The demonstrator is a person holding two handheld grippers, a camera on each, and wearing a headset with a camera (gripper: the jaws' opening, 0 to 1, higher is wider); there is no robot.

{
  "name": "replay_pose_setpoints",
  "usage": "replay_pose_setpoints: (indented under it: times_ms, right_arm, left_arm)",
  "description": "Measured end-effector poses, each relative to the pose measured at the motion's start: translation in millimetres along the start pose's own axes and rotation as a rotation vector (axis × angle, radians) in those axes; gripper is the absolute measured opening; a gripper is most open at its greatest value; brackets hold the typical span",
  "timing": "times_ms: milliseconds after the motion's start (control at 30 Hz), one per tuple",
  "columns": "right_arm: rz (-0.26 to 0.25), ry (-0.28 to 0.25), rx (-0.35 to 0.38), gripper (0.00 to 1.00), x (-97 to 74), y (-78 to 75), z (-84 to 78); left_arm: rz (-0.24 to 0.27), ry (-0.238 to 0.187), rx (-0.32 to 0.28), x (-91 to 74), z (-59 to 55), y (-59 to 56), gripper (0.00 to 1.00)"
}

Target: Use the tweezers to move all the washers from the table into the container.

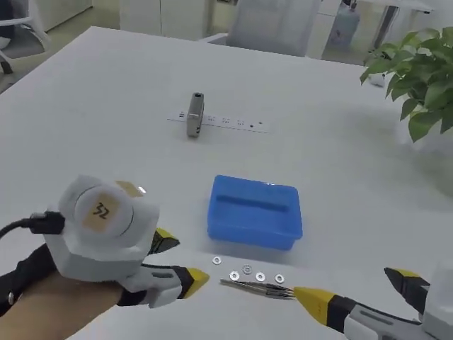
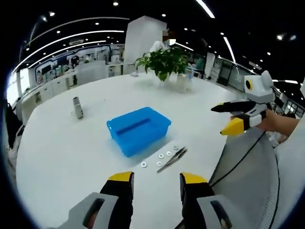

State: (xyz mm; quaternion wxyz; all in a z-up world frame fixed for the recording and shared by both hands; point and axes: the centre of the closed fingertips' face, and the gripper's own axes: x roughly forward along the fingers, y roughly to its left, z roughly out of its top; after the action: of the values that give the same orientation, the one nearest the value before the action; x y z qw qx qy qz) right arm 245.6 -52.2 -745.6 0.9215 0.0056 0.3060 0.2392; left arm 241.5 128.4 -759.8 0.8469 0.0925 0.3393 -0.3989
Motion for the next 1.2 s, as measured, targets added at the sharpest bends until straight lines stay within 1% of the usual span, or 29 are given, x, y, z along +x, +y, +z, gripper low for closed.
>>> replay_pose_setpoints:
  times_ms: [33,67,100,133,167,200,267,300,333,367,400,433,500,533,567,600,633,767,800,867,900,933,967,1000,1033,1067,1133,1167,1200]
  right_arm:
    - [-0.002,-0.002,0.006,0.94,-1.4,0.0,-0.5]
    - [-0.003,-0.002,0.01,0.94,-2.0,-0.1,-1.0]
    - [-0.003,0.001,0.014,0.94,-2.4,-0.1,-2.5]
    - [-0.001,0.006,0.016,0.94,-2.4,0.5,-3.9]
    - [0.0,0.011,0.015,0.94,-2.4,1.2,-5.4]
    - [0.001,0.021,0.011,0.94,-2.0,1.9,-7.8]
    - [0.006,0.03,0.004,0.94,-1.1,4.2,-9.7]
    - [0.01,0.033,0.003,0.94,-0.8,5.8,-10.0]
    - [0.013,0.038,-0.001,0.94,-0.1,7.6,-10.2]
    - [0.014,0.04,-0.005,0.94,0.4,8.5,-10.0]
    - [0.015,0.044,-0.012,0.94,1.2,9.7,-9.8]
    - [0.014,0.048,-0.016,0.94,1.8,10.2,-9.8]
    - [0.013,0.054,-0.025,0.94,2.3,11.8,-9.7]
    - [0.014,0.054,-0.027,0.94,2.6,12.3,-9.6]
    - [0.013,0.055,-0.03,0.94,3.2,12.4,-9.8]
    - [0.011,0.057,-0.032,0.94,4.0,12.2,-10.3]
    - [0.011,0.062,-0.031,0.94,5.4,12.2,-11.3]
    - [0.018,0.071,-0.027,0.94,8.8,15.0,-11.2]
    - [0.018,0.07,-0.031,0.94,8.7,15.8,-10.2]
    - [0.018,0.065,-0.036,0.94,8.9,17.2,-8.5]
    - [0.019,0.065,-0.035,0.94,9.1,17.9,-8.7]
    - [0.02,0.067,-0.032,0.94,9.6,18.6,-9.1]
    - [0.021,0.069,-0.032,0.94,10.0,19.4,-9.6]
    - [0.023,0.072,-0.035,0.94,10.5,21.0,-10.1]
    - [0.024,0.074,-0.038,0.94,10.8,22.2,-10.3]
    - [0.026,0.076,-0.041,0.94,10.9,24.5,-10.2]
    - [0.029,0.076,-0.046,0.94,10.8,28.2,-9.4]
    - [0.032,0.075,-0.047,0.94,10.9,29.8,-8.8]
    - [0.036,0.074,-0.048,0.94,11.0,31.6,-8.1]
  left_arm:
    - [-0.014,0.026,0.038,5.3,-1.8,-1.2,0.34]
    - [-0.029,0.039,0.066,9.1,-2.7,-3.1,0.33]
    - [-0.055,0.05,0.095,15.5,-3.8,-6.7,0.31]
    - [-0.067,0.053,0.101,20.3,-4.5,-8.4,0.3]
    - [-0.065,0.057,0.099,25.1,-5.4,-8.4,0.29]
    - [-0.091,0.073,0.126,31.5,-8.3,-11.4,0.27]
    - [-0.104,0.077,0.146,42.7,-9.7,-13.3,0.24]
    - [-0.108,0.078,0.15,44.8,-10.2,-13.8,0.23]
    - [-0.118,0.086,0.156,54.1,-12.2,-13.9,0.23]
    - [-0.121,0.097,0.165,58.5,-13.9,-13.3,0.22]
    - [-0.124,0.107,0.186,64.3,-16.1,-12.3,0.21]
    - [-0.123,0.111,0.197,68.6,-17.7,-10.8,0.19]
    - [-0.126,0.131,0.193,77.3,-21.6,-7.5,0.15]
    - [-0.128,0.131,0.194,80.5,-22.6,-6.3,0.14]
    - [-0.139,0.143,0.21,84.7,-26.1,-5.3,0.14]
    - [-0.145,0.157,0.218,86.9,-28.7,-4.6,0.14]
    - [-0.141,0.16,0.226,90.6,-30.1,-2.3,0.13]
    - [-0.134,0.157,0.248,98.8,-32.8,4.6,0.08]
    - [-0.143,0.16,0.27,101.7,-34.6,5.3,0.07]
    - [-0.174,0.172,0.312,105.8,-38.5,1.8,0.01]
    - [-0.201,0.161,0.342,107.5,-39.0,-1.3,0.0]
    - [-0.209,0.175,0.355,108.7,-43.0,-2.1,0.02]
    - [-0.202,0.191,0.356,109.6,-45.5,-1.2,0.03]
    - [-0.205,0.151,0.389,110.4,-39.8,-0.8,0.02]
    - [-0.204,0.173,0.372,108.7,-43.1,-0.7,0.02]
    - [-0.208,0.162,0.377,109.0,-41.1,-1.0,0.01]
    - [-0.21,0.165,0.39,109.0,-41.7,-0.5,0.0]
    - [-0.23,0.171,0.396,107.1,-43.9,-4.2,0.0]
    - [-0.231,0.17,0.399,105.6,-44.3,-5.8,0.0]
